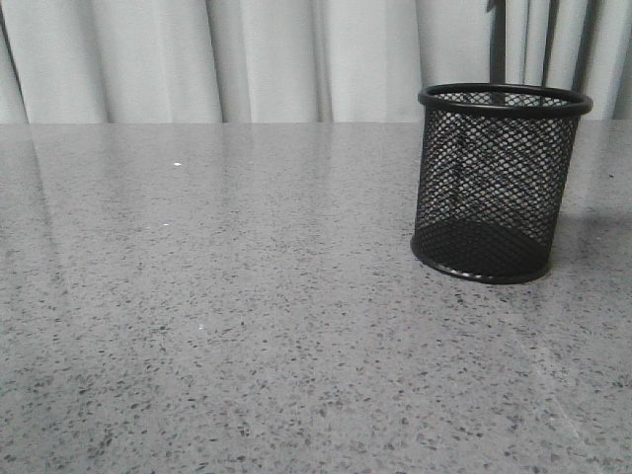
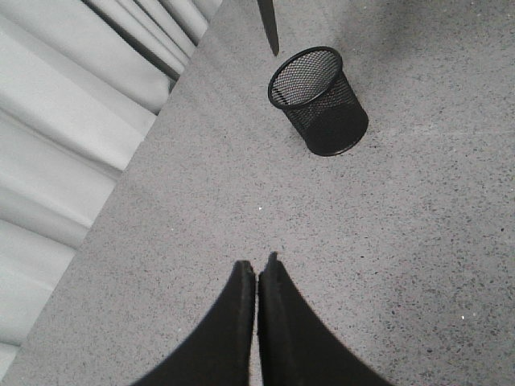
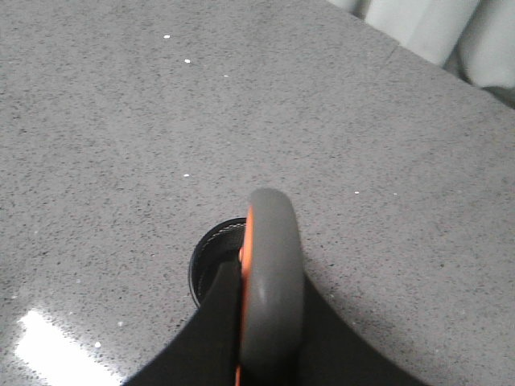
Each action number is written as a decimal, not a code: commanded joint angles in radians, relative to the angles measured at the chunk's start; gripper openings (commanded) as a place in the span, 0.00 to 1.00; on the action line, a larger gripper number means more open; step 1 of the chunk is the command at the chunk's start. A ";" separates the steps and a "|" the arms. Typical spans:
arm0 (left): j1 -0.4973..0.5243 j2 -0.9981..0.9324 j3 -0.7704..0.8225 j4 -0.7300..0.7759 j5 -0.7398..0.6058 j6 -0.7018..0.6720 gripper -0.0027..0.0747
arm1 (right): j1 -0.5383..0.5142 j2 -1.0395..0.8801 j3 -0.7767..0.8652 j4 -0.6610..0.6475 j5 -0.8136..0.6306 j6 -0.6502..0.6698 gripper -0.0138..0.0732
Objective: Put scissors into bucket
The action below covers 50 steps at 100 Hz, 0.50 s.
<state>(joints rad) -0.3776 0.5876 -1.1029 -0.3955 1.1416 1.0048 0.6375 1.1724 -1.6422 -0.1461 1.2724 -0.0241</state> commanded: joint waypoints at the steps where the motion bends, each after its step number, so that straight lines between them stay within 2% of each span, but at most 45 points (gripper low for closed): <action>1: -0.009 0.007 -0.025 -0.030 -0.058 -0.036 0.01 | -0.008 -0.009 -0.010 -0.043 0.029 0.006 0.08; 15: -0.009 0.007 -0.025 -0.040 -0.052 -0.056 0.01 | -0.009 0.024 0.076 -0.060 0.013 0.006 0.08; 30: -0.009 0.007 -0.025 -0.071 -0.042 -0.056 0.01 | -0.009 0.045 0.175 -0.060 -0.125 0.006 0.08; 50: -0.009 0.007 -0.025 -0.077 -0.040 -0.056 0.01 | -0.009 0.100 0.203 -0.060 -0.185 0.010 0.08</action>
<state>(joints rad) -0.3776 0.5876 -1.1029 -0.4286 1.1575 0.9618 0.6362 1.2665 -1.4204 -0.1767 1.1626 -0.0178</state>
